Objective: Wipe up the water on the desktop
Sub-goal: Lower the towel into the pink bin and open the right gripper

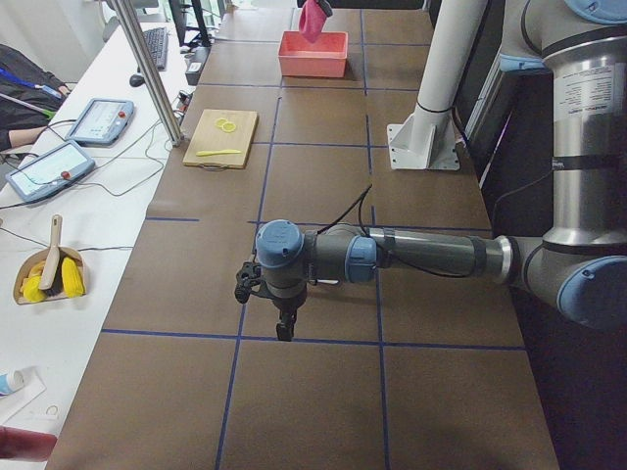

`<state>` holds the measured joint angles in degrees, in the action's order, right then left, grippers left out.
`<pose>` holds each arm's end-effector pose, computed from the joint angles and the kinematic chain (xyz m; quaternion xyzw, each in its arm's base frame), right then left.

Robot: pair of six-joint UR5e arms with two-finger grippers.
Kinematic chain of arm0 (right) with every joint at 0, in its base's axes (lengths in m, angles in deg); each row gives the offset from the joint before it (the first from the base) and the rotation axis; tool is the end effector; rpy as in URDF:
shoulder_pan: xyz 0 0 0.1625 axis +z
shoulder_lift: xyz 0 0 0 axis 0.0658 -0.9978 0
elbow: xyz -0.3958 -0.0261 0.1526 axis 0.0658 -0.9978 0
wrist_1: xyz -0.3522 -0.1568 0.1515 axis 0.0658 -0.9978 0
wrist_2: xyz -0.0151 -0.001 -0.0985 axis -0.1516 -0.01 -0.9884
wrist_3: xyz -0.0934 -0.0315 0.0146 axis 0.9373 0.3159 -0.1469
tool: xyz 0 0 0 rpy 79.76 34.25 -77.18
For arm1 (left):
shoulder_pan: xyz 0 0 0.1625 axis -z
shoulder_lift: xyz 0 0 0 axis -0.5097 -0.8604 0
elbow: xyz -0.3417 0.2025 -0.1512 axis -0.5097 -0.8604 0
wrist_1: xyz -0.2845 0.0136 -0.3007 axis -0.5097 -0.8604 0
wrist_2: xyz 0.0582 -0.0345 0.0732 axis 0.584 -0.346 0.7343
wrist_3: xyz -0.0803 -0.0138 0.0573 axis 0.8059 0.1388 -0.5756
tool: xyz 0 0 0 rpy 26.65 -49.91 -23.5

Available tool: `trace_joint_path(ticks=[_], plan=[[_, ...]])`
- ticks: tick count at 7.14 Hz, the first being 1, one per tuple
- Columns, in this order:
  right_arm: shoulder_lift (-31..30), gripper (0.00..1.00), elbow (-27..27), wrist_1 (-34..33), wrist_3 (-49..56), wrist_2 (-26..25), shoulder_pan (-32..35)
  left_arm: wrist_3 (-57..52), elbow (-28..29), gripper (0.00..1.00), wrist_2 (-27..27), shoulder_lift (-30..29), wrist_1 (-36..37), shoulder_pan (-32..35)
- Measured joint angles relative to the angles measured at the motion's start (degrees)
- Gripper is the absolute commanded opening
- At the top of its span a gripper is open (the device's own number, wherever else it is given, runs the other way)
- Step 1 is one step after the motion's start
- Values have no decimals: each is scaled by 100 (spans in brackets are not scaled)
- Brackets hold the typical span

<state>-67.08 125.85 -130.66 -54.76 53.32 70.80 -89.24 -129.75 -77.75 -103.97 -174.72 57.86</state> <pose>-0.0491 -0.4451 0.4171 -0.0337 -0.3369 0.0295 0.9405 -0.0504 -0.4430 0.6269 0.0203 0.3881 0.0535 0.9198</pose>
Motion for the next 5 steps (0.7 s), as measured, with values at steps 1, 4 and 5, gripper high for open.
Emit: trace_joint_path(ticks=[1, 4, 5], plan=[[-17, 98, -88, 170, -119, 24, 8, 0, -10, 100, -4, 7, 2, 0], [-43, 100, -222, 339, -132, 192, 20, 3, -38, 100, -88, 54, 22, 5], [-51, 100, -251, 344, -53, 215, 21, 8, -9, 100, -148, 60, 25, 6]])
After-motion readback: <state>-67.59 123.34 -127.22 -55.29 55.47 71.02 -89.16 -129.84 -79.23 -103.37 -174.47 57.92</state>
